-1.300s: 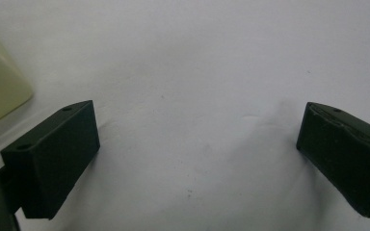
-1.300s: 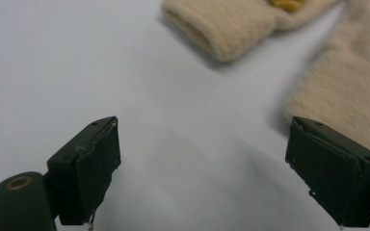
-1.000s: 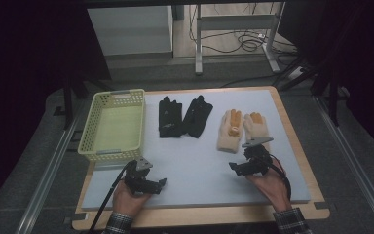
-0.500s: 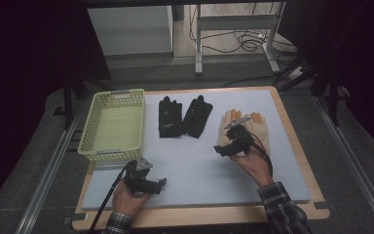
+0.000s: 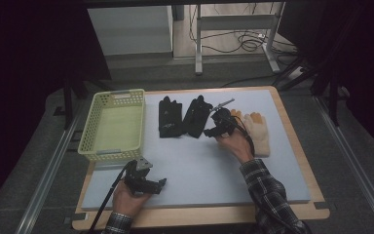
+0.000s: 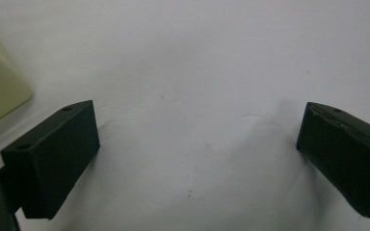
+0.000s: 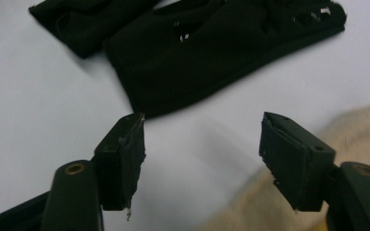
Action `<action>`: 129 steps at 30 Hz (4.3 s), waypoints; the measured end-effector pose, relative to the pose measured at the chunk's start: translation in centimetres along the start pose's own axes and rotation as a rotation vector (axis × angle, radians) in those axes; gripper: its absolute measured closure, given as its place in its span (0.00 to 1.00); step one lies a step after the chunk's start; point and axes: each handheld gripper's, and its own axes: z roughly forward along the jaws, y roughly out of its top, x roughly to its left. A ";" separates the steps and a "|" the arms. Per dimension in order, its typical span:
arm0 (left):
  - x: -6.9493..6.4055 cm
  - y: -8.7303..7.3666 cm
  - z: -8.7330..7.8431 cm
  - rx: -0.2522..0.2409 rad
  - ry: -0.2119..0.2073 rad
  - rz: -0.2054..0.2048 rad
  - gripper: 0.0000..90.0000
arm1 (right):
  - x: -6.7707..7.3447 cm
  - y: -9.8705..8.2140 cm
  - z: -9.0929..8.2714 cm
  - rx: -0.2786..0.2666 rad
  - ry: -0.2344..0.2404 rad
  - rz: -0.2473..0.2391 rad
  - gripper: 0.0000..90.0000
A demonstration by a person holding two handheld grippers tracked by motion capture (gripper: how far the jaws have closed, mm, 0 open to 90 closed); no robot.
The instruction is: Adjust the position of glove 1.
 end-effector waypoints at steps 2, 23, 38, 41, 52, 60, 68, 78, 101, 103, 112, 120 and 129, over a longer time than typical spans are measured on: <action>0.0 0.0 0.0 0.000 0.000 0.000 0.02 | -0.2 0.6 0.6 -0.009 0.003 0.002 0.40; 0.0 0.0 0.0 0.000 -0.002 -0.002 0.02 | -0.8 4.1 6.7 -0.023 -0.072 0.091 0.25; 0.0 0.0 0.0 0.000 -0.002 -0.002 0.02 | -0.9 3.8 6.6 0.008 -0.137 -0.017 0.95; 0.0 0.0 0.0 0.000 -0.002 -0.003 0.02 | -0.9 3.7 6.3 -0.006 -0.141 -0.044 0.95; 0.0 0.0 0.0 0.000 -0.001 -0.002 0.02 | -0.8 3.4 1.5 -0.114 -0.022 0.027 0.95; 0.0 0.0 0.0 0.001 -0.001 0.000 0.02 | 1.5 2.1 -2.5 -0.184 0.080 0.059 0.95; 0.0 0.0 0.0 -0.001 0.000 -0.001 0.02 | 5.3 -0.8 -5.9 -0.221 0.143 0.038 0.95; -0.1 0.0 0.0 -0.004 0.001 -0.007 0.02 | 8.5 -5.7 -6.0 -0.186 0.121 0.015 0.94; 0.0 0.0 0.0 -0.001 0.001 -0.002 0.02 | 5.9 -12.0 -6.0 -0.052 0.029 -0.069 0.91; 0.0 0.0 0.0 -0.001 0.001 -0.002 0.02 | 6.1 -12.5 -5.8 -0.048 0.042 -0.080 0.92; 0.0 0.0 0.0 0.000 0.001 -0.002 0.02 | 8.2 -12.8 -5.4 -0.047 0.111 -0.120 0.90; 0.0 0.0 0.0 -0.001 0.001 -0.002 0.02 | 6.7 -11.2 -6.2 -0.098 0.081 -0.085 0.76; 0.0 0.0 0.0 -0.001 0.000 -0.002 0.02 | 4.6 -5.8 -3.7 -0.148 0.107 -0.067 0.57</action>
